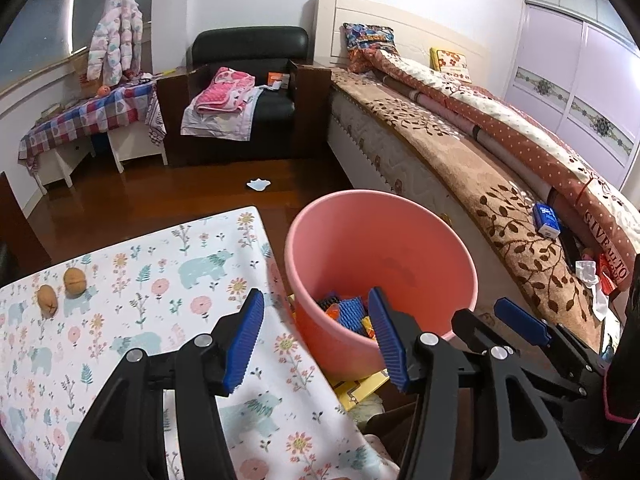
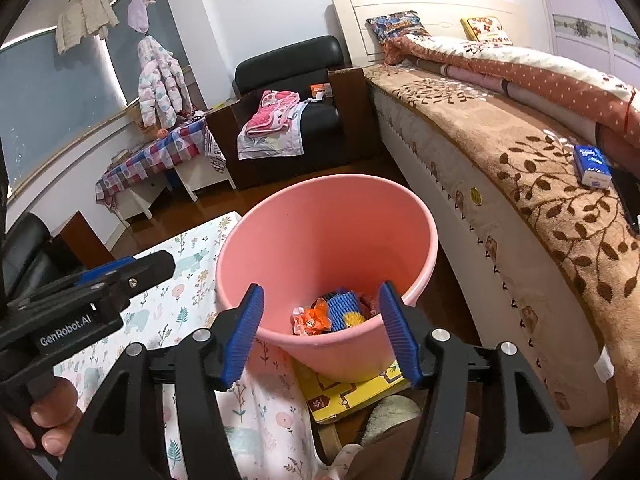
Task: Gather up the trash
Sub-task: 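Move both open tools back from the bucket over the table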
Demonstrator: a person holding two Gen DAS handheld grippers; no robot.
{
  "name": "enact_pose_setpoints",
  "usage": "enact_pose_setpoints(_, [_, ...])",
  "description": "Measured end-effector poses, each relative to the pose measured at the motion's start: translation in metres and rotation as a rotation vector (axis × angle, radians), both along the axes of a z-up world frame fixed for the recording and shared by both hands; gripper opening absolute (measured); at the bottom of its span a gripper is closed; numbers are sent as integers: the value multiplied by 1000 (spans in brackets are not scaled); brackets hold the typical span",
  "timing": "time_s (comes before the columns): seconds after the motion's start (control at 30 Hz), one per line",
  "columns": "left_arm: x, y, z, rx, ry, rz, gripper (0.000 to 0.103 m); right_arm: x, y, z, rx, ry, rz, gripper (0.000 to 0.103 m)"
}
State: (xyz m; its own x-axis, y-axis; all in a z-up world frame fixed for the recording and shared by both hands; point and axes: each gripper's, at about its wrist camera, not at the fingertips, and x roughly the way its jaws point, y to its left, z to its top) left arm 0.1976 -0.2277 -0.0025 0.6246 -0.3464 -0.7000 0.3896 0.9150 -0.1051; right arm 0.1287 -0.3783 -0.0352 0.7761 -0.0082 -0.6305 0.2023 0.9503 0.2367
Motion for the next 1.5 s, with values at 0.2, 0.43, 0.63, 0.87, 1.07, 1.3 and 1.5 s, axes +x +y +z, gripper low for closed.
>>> enact_pose_setpoints(0.2, [-12, 14, 8, -14, -19, 11, 54, -7, 13, 9, -20, -24, 16, 67])
enact_pose_setpoints(0.43, [-22, 31, 15, -27, -34, 27, 54, -11, 28, 14, -33, -29, 47, 67])
enact_pose_setpoints(0.63, [-27, 43, 20, -36, -45, 48, 54, -14, 41, 20, -41, -40, 63, 67])
enact_pose_setpoints(0.87, [-33, 55, 21, -44, -56, 70, 54, -15, 52, 24, -57, -41, 71, 67])
enact_pose_setpoints(1.07, [-36, 67, 19, -59, -57, 90, 54, -16, 62, 25, -74, -36, 79, 67])
enact_pose_setpoints(1.3, [-43, 78, 19, -63, -65, 105, 54, -18, 71, 26, -89, -34, 86, 67])
enact_pose_setpoints(1.5, [-50, 87, 19, -72, -73, 120, 54, -20, 78, 26, -97, -30, 89, 67])
